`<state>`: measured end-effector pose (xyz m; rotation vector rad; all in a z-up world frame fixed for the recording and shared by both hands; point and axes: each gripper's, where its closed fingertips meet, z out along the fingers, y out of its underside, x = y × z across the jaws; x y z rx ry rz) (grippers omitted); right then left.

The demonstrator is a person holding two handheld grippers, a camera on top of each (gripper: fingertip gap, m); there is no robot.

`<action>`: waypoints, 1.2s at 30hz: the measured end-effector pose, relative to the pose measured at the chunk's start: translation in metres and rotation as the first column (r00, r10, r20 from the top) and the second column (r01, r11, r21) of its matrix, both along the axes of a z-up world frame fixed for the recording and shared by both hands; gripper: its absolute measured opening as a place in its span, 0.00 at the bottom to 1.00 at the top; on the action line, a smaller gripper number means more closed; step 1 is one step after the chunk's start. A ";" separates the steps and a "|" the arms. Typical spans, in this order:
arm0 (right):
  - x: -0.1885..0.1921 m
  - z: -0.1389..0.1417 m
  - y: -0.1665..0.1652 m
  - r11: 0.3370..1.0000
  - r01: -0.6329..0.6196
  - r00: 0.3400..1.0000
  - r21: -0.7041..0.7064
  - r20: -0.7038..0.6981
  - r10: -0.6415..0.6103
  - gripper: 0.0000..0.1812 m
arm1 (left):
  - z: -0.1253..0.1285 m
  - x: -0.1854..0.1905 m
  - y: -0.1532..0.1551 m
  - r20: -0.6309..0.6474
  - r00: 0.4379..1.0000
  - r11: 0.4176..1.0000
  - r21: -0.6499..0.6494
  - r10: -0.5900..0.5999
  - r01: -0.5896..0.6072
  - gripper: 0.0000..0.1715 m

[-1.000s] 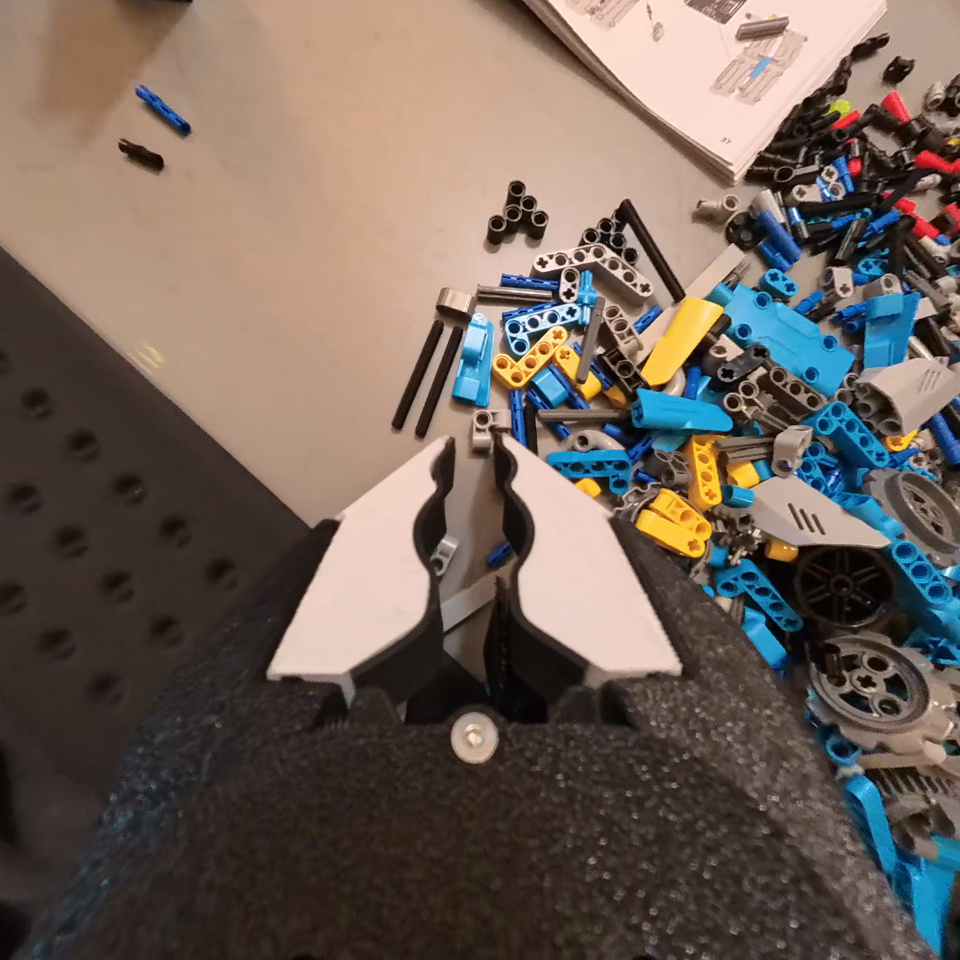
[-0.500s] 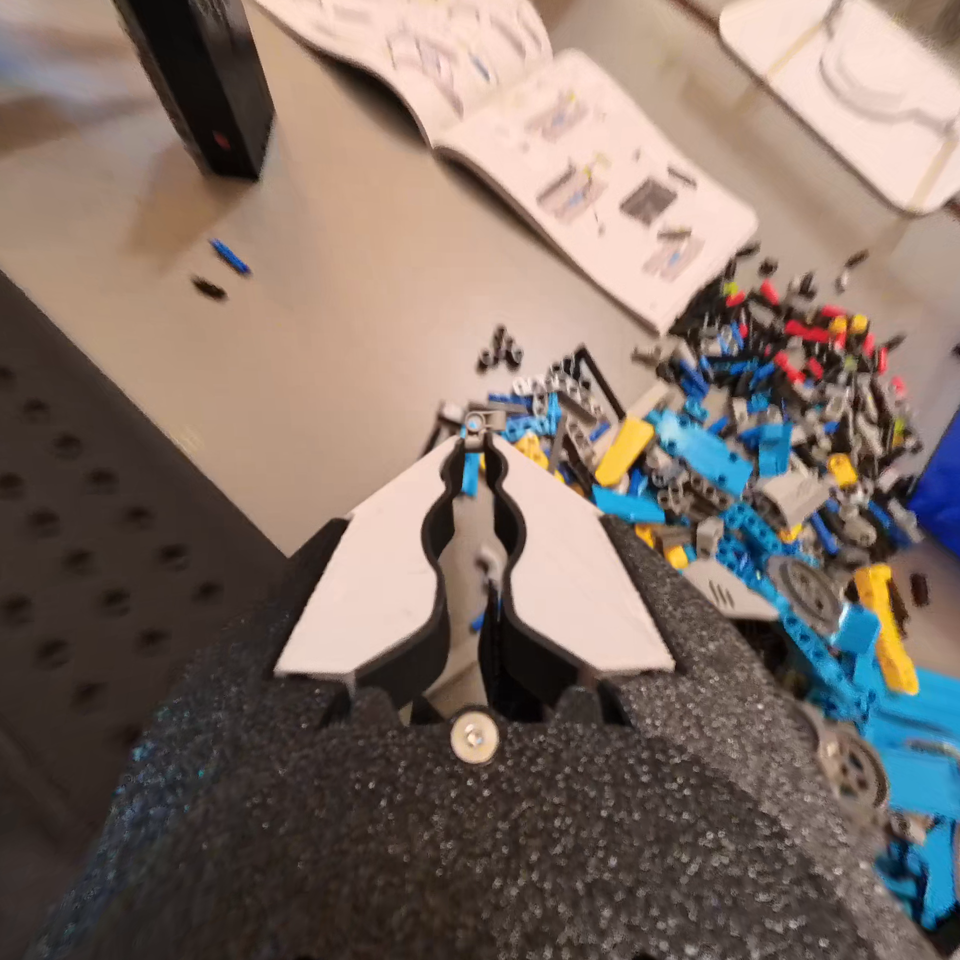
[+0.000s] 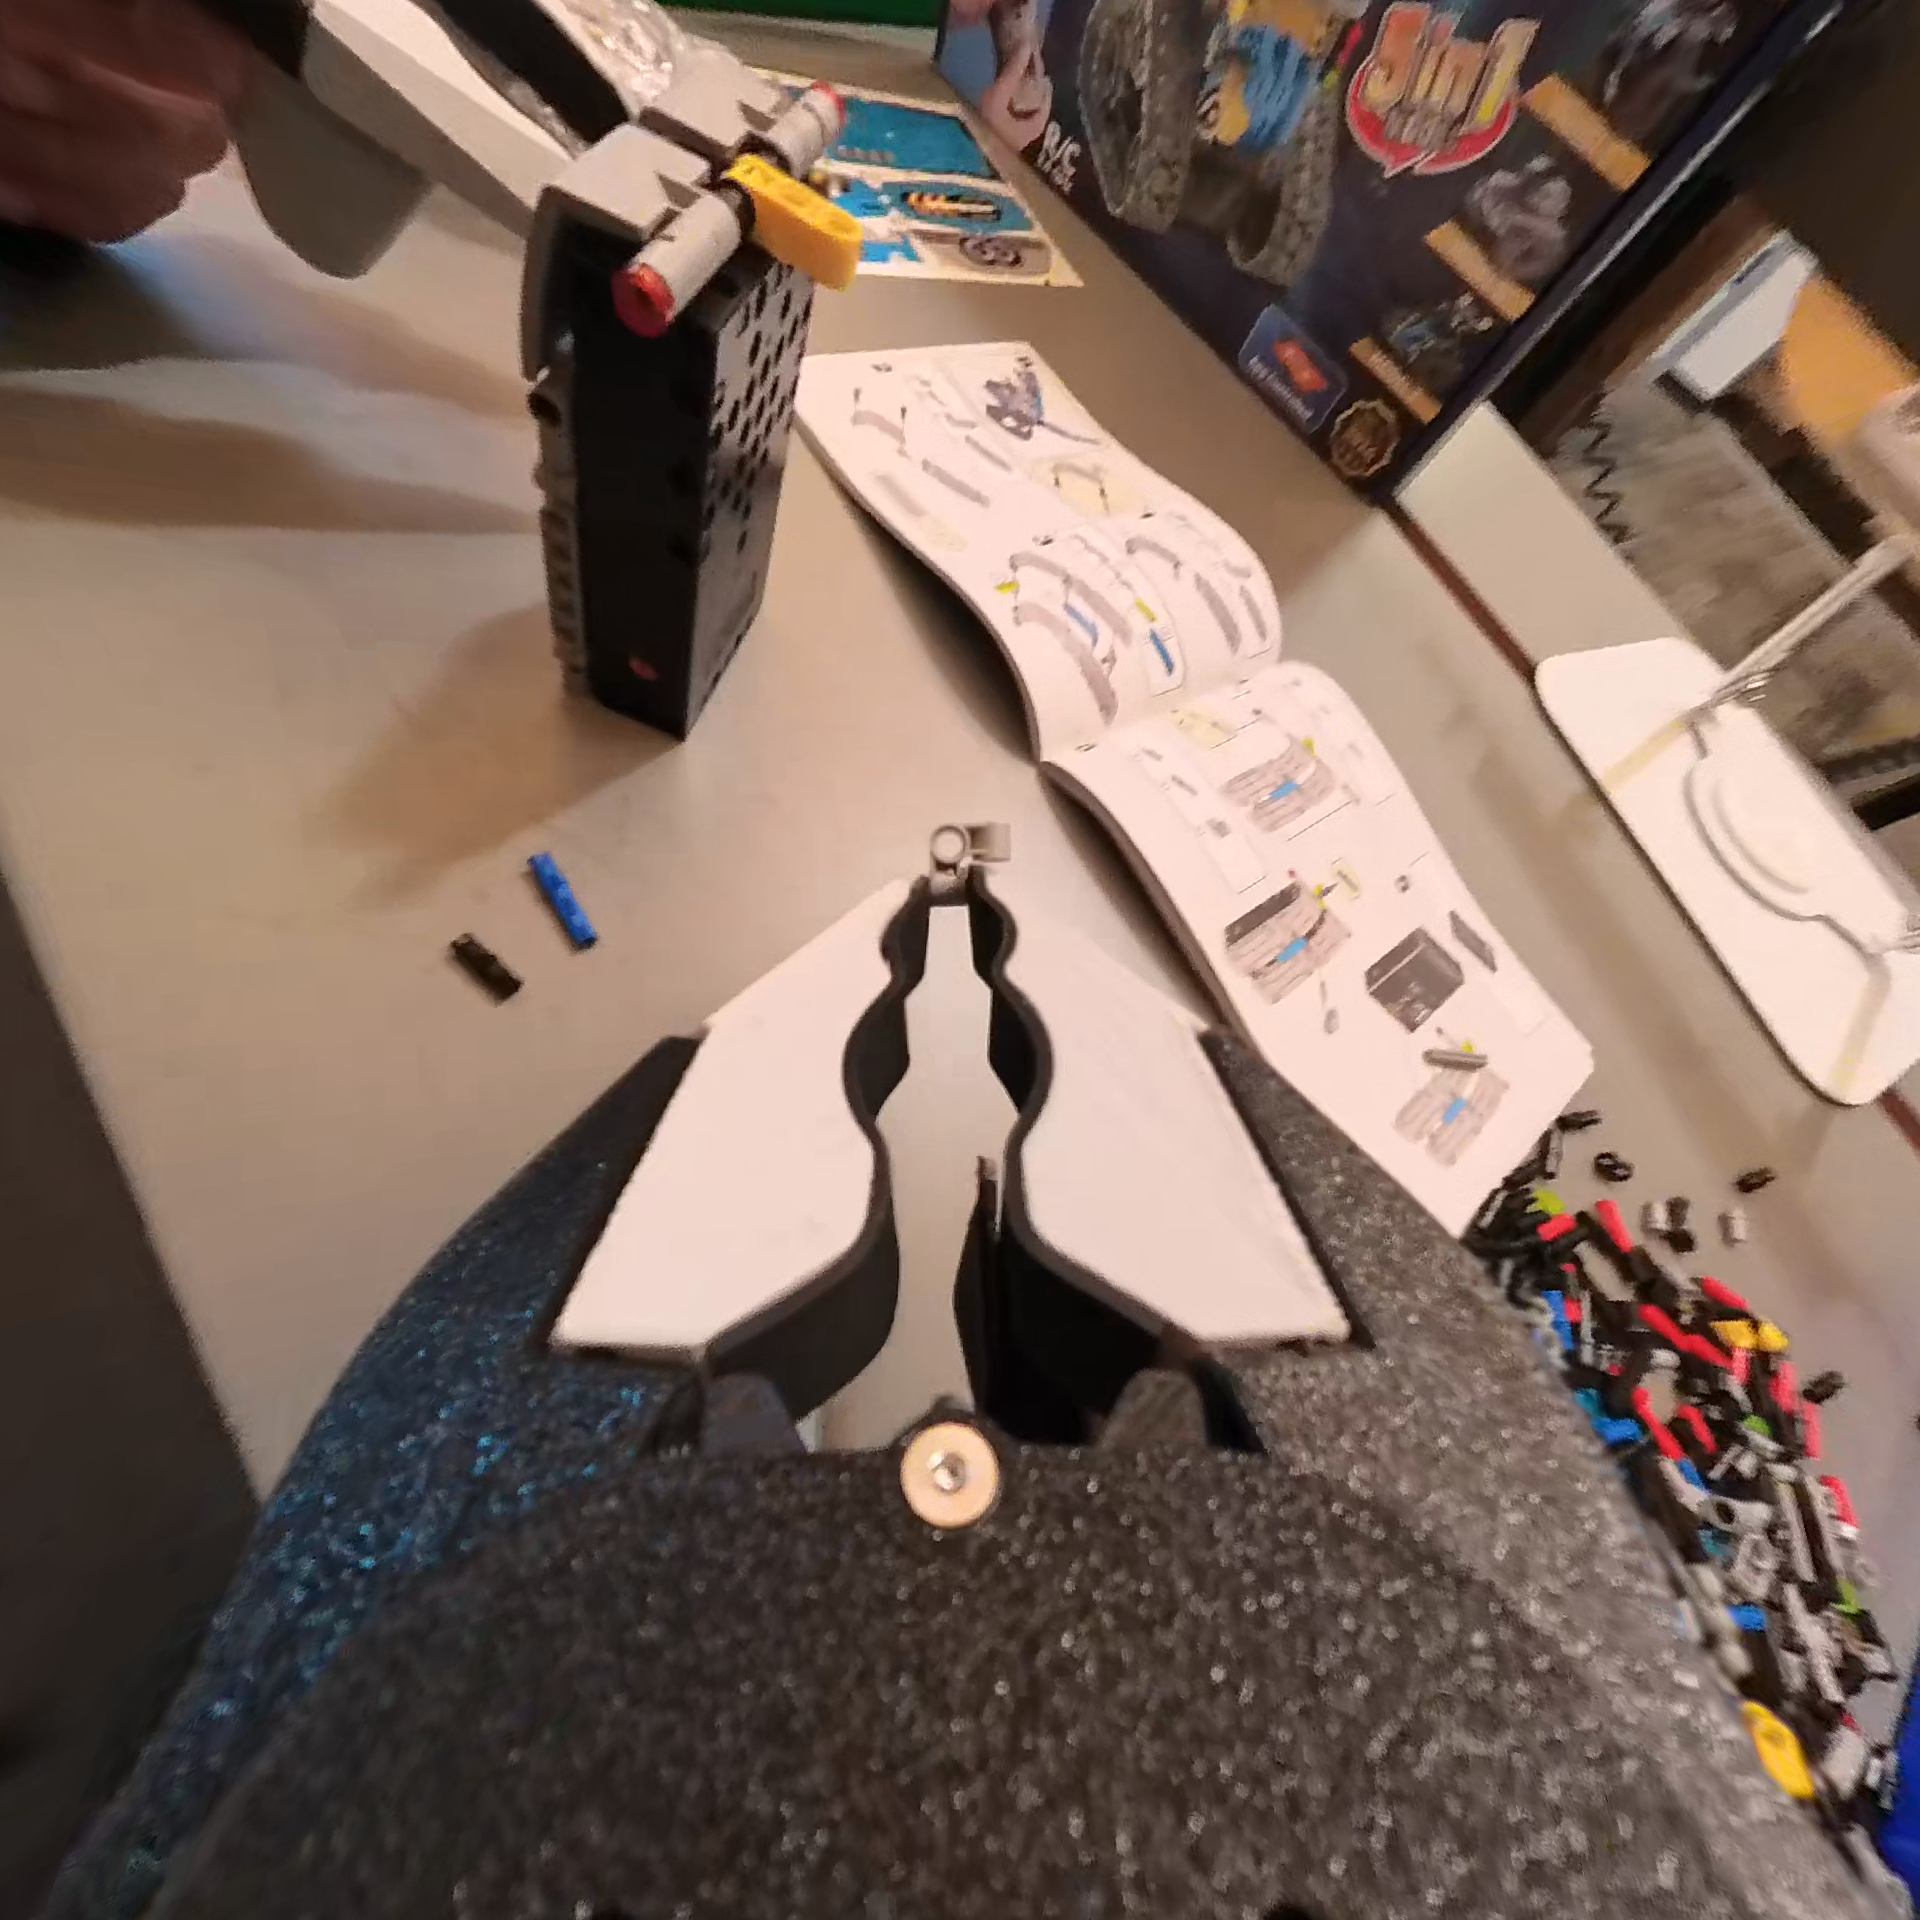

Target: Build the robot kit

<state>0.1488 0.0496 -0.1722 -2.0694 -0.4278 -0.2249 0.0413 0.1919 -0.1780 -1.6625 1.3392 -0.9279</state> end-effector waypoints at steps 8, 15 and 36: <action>0.015 -0.001 -0.002 0.998 0.027 1.000 0.049 0.005 -0.028 0.03 | -0.011 0.003 -0.002 -0.086 0.996 0.995 0.101 0.003 0.005 0.24; 0.009 -0.001 -0.002 0.999 0.004 1.000 0.050 0.030 -0.006 0.03 | -0.009 0.001 0.000 -0.063 0.998 0.999 0.051 0.006 -0.003 0.24; -0.016 -0.044 -0.018 0.978 -0.081 0.996 -0.195 0.014 0.085 0.03 | -0.009 0.000 0.005 -0.075 0.996 0.993 0.114 0.040 -0.032 0.24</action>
